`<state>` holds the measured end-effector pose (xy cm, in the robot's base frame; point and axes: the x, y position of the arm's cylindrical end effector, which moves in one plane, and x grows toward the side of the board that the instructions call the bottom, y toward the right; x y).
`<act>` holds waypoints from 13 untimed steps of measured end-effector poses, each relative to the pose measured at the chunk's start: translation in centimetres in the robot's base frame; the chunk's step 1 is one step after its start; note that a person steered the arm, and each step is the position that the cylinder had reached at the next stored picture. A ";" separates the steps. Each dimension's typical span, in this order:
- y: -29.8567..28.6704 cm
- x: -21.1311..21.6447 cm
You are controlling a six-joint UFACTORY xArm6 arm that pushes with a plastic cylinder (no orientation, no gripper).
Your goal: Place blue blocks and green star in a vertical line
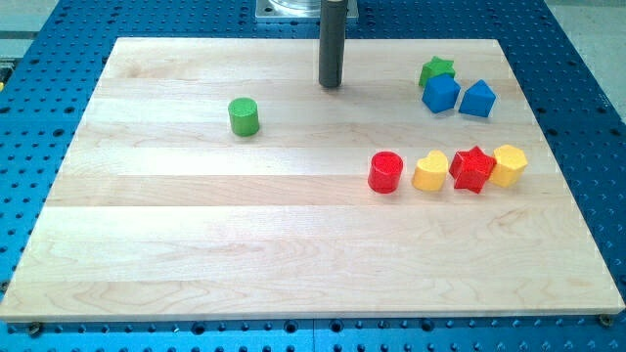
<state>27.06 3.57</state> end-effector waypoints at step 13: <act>14.4 0.7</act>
<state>27.71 17.94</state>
